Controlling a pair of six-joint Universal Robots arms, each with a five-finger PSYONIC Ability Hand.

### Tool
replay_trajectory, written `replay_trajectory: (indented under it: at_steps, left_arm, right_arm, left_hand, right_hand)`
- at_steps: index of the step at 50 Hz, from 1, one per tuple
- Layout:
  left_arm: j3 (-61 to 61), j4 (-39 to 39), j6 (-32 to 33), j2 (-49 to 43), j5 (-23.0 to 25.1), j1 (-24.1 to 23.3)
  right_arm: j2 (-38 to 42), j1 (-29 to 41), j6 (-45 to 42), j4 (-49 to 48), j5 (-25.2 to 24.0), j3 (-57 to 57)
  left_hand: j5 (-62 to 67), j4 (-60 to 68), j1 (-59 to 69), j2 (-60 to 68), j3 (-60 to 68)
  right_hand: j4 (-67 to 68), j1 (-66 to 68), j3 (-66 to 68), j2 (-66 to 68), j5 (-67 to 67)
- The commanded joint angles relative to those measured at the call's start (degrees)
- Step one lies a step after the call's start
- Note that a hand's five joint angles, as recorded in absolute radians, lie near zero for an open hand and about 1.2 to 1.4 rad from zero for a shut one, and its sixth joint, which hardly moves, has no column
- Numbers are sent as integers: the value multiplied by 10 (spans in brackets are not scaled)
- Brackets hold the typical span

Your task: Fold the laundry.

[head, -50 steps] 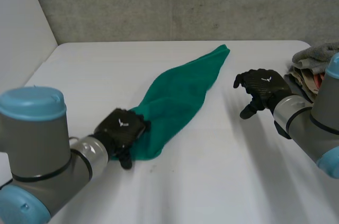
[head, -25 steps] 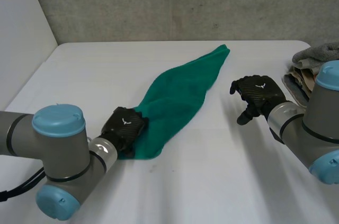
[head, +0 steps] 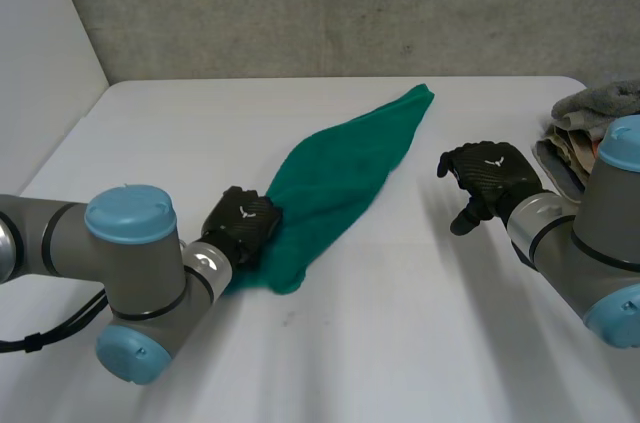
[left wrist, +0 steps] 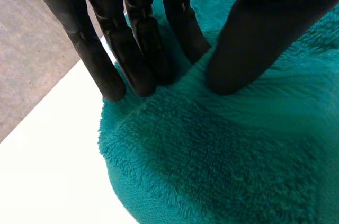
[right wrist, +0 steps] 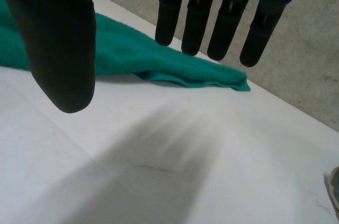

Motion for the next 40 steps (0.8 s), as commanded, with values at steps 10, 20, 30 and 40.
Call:
replay_trajectory:
  at_steps: [10, 20, 30, 40]
  left_arm:
    - [-10, -39, -63, 215, -22, 0]
    - [18, -193, -134, 334, -8, -7]
    - [41, -221, -179, 371, -22, -39]
    - [58, -231, -199, 369, -43, -62]
  right_arm:
    - [-8, -1, 4, 27, 4, -13]
    - [74, 72, 160, 103, -10, -96]
    - [248, 157, 265, 59, 25, -302]
    - [317, 216, 307, 56, 17, -385]
  left_hand:
    - [153, 146, 140, 145, 150]
    - [153, 146, 140, 145, 150]
    - [153, 146, 140, 145, 150]
    - [153, 146, 140, 145, 150]
  right_hand:
    - [6, -2, 5, -2, 23]
    - [-126, -134, -128, -134, -110]
    - [-142, -150, -143, -150, -125]
    - [-159, -166, -160, -166, -142]
